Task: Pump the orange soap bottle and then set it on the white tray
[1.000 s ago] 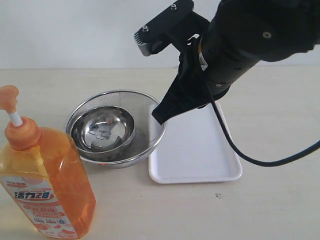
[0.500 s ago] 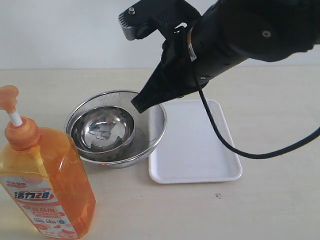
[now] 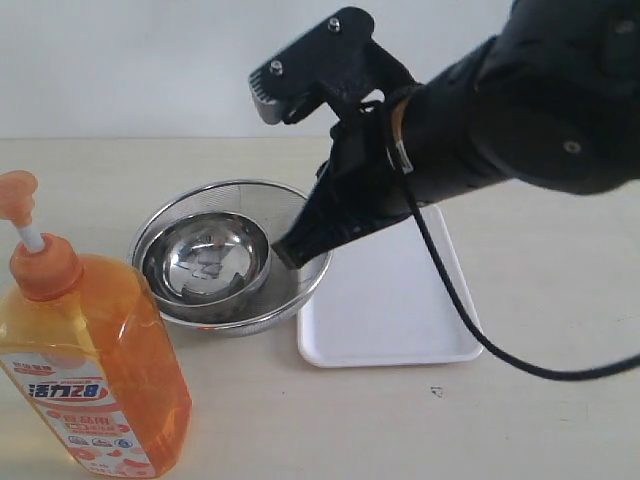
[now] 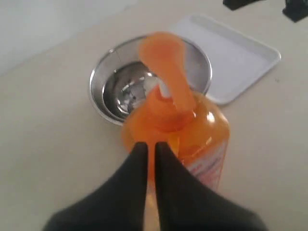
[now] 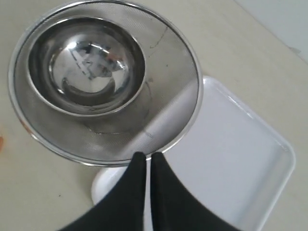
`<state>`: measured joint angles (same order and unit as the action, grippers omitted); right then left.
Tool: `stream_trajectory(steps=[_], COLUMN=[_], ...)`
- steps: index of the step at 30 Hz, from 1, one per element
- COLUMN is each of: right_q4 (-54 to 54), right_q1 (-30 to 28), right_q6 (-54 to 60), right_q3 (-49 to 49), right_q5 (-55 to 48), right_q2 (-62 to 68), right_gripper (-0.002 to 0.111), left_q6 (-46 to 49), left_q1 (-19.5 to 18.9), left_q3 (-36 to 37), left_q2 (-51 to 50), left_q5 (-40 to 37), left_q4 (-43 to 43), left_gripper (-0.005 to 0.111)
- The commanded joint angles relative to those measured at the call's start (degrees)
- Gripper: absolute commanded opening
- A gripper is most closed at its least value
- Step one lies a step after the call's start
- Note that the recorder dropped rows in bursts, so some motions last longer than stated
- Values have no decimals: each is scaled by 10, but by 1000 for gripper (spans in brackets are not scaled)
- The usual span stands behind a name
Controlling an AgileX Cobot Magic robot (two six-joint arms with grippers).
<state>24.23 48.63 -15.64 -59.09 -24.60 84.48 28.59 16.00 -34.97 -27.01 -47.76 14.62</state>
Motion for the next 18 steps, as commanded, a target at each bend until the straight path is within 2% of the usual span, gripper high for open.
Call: stream_trajectory(steps=[1, 12, 18], right_q4=[-15, -13, 77], right_q1=[-1, -1, -1], right_q6=[-3, -9, -90], right_q3=[78, 235, 281], right_q5=[115, 379, 497], right_q2=[-47, -101, -99], right_gripper=[0, 0, 0], left_q6=[11, 11, 11], left_q1=[2, 2, 2], left_q3=[-5, 26, 43], left_q2=[-3, -3, -3], left_q5=[-18, -33, -15], left_q4=[9, 6, -15], left_gripper=[5, 5, 5])
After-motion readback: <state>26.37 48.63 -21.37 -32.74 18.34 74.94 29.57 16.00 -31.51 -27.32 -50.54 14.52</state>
